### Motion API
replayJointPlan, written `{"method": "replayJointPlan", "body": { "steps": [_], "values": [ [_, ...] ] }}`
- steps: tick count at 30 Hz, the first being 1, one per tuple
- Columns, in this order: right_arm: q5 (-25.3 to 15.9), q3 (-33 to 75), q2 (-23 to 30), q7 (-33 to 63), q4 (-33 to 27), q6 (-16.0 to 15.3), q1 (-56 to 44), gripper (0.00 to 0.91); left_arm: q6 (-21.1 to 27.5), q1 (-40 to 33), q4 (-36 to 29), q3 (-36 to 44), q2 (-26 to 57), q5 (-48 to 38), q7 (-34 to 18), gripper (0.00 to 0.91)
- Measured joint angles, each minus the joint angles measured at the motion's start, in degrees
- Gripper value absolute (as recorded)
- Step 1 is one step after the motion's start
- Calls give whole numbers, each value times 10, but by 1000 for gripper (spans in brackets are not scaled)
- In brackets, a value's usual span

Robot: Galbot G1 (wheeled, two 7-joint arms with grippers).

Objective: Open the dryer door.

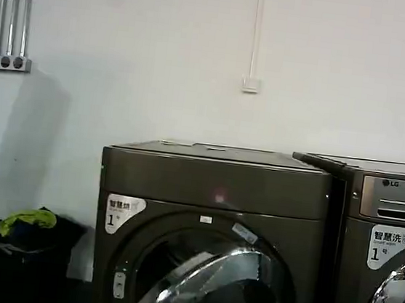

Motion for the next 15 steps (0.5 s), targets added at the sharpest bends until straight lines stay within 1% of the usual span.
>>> {"method": "replayJointPlan", "body": {
  "steps": [3,6,9,15],
  "values": [
    [-26,45,15,39,10,-12,-32,907,6,2,-9,8,3,-9,5,907],
    [-51,101,36,50,12,-19,-69,907,10,2,-17,19,4,-22,6,907],
    [-60,165,59,59,20,-28,-108,907,11,0,-25,32,2,-25,6,907],
    [-88,279,114,73,38,-33,-174,907,12,-6,-36,52,-7,-31,4,907]
  ]
}}
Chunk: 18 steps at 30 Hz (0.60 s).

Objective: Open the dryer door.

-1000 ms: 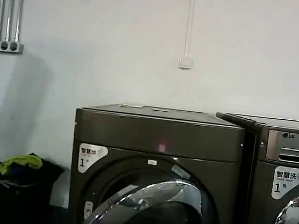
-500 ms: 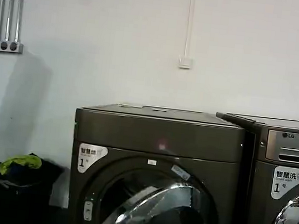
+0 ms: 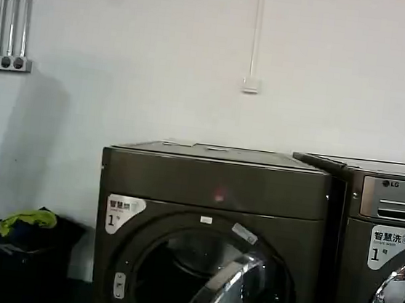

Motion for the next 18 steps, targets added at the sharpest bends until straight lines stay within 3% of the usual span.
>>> {"method": "replayJointPlan", "body": {
  "steps": [18],
  "values": [
    [-16,306,146,14,12,-12,-88,907,-9,-52,21,104,-47,-10,-8,907]
  ]
}}
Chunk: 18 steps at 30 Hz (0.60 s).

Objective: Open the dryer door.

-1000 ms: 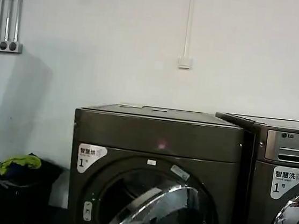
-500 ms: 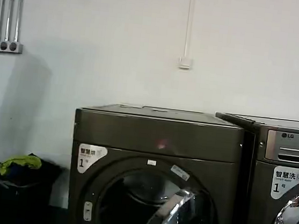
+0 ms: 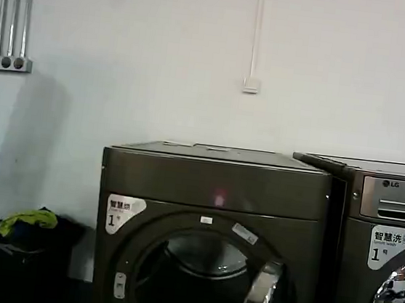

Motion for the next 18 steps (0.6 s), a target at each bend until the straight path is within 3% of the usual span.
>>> {"method": "replayJointPlan", "body": {
  "steps": [18],
  "values": [
    [2,218,117,46,-52,-7,-6,907,-4,-58,26,86,-47,5,-13,907]
  ]
}}
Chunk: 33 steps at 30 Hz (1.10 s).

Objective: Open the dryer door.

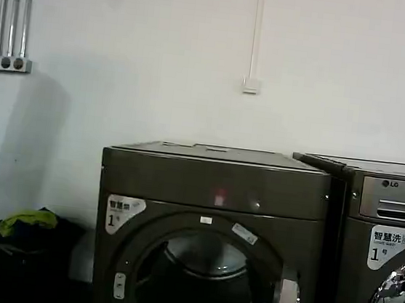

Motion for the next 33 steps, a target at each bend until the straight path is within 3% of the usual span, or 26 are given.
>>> {"method": "replayJointPlan", "body": {
  "steps": [12,33],
  "values": [
    [-34,113,26,25,-73,7,-9,907,0,-25,14,52,-29,-2,-10,907],
    [-34,198,26,28,-143,16,-21,907,0,-81,60,134,-123,-7,-42,907]
  ]
}}
